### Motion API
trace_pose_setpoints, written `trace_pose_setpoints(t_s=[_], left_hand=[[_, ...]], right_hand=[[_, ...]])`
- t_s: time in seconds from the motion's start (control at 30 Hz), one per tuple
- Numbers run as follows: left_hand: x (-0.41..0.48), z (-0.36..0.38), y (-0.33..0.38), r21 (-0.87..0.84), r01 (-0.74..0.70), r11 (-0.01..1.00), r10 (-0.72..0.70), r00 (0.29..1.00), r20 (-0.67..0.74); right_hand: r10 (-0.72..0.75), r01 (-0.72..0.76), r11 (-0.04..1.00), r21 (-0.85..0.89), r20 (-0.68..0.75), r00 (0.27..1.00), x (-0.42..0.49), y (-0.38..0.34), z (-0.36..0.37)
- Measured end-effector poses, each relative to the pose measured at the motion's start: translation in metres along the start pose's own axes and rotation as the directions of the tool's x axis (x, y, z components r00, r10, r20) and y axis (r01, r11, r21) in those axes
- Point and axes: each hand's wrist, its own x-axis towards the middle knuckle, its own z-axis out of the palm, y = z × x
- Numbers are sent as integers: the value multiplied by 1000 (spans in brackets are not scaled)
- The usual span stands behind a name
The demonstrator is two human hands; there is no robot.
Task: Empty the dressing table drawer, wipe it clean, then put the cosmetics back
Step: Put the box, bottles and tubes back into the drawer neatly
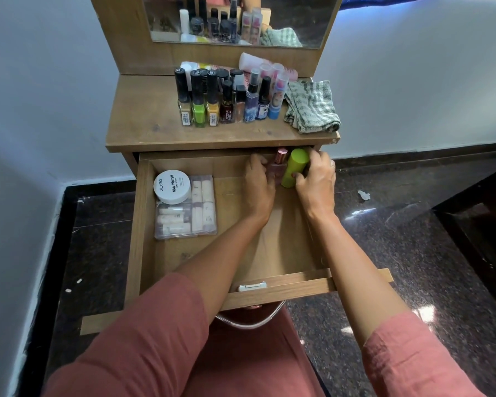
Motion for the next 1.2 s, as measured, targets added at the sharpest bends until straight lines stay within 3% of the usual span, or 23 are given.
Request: trace_pose_setpoints(t_s=[0.23, 0.67, 0.8, 1.03, 1.2], left_hand=[[2, -1, -5, -45, 67, 997, -68, 998, -4], [5, -17, 3, 58, 80, 995, -86, 990, 110], [4, -36, 9, 81, -2, 997, -10, 989, 151], [10, -79, 17, -4, -163, 987, 163, 985, 48], [21, -119, 38, -20, -301, 954, 299, 952, -63]], right_hand=[[-6, 6, 1000, -27, -3, 1000, -1, -1, -1], [-22, 22, 1000, 14, 19, 1000, -5, -4, -8], [-29, 29, 999, 25, 1, 1000, -6, -6, -14], [-102, 109, 991, 76, -86, 991, -14, -23, -20], [-221, 243, 942, 233, -118, 968, -9, -62, -30]])
